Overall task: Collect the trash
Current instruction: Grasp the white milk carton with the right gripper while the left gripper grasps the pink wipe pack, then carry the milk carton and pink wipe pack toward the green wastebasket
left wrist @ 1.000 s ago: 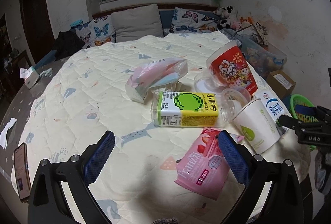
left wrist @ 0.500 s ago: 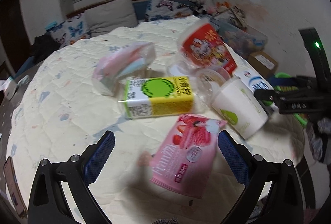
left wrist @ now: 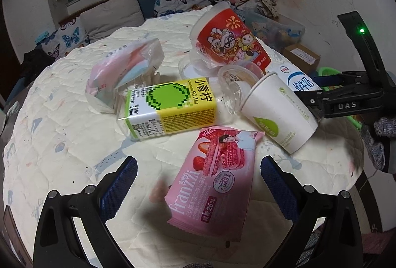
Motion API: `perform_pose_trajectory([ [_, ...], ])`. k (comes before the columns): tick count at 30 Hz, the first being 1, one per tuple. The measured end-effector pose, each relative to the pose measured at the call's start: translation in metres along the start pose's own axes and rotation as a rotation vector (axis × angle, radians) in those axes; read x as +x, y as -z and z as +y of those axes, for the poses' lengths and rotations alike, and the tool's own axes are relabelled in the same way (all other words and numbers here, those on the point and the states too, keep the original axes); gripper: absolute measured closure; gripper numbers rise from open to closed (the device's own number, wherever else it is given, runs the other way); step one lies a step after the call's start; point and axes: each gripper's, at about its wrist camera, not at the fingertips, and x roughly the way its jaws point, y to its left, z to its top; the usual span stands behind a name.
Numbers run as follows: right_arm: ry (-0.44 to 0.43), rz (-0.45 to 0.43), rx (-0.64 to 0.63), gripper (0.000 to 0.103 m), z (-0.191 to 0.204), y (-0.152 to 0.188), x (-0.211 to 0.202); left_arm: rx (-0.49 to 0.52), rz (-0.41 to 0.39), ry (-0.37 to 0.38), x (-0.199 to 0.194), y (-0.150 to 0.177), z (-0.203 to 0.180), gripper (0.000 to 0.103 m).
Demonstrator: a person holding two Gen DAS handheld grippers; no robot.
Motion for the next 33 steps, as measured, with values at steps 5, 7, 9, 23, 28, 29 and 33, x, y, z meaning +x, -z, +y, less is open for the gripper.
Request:
perform_pose_trajectory([
  [5,-0.011,0.021,0.0,0.017,0.0,-0.001,0.011,0.015,0.025,0.018,0.01,0.0,0.001,0.006],
  [7,-0.024,0.035,-0.001,0.023,0.001,-0.001,0.016,0.012,0.04,0.034,0.014,0.0,0.003,0.006],
  [9,-0.05,0.04,0.01,0.029,0.0,-0.001,0.019,0.009,0.051,0.047,0.018,-0.001,0.005,0.006],
  [23,-0.029,0.003,0.026,0.034,-0.001,0.006,0.004,0.027,0.054,0.11,0.031,0.004,0.003,0.018],
  [28,-0.02,-0.003,0.036,0.034,-0.004,0.013,-0.003,0.02,0.053,0.129,0.033,0.005,0.005,0.019],
  [29,-0.019,-0.005,0.038,0.034,-0.004,0.014,-0.005,0.02,0.054,0.131,0.034,0.005,0.006,0.021],
  [33,-0.015,-0.014,0.044,0.035,-0.005,0.017,-0.011,0.023,0.05,0.142,0.033,0.006,0.005,0.025],
])
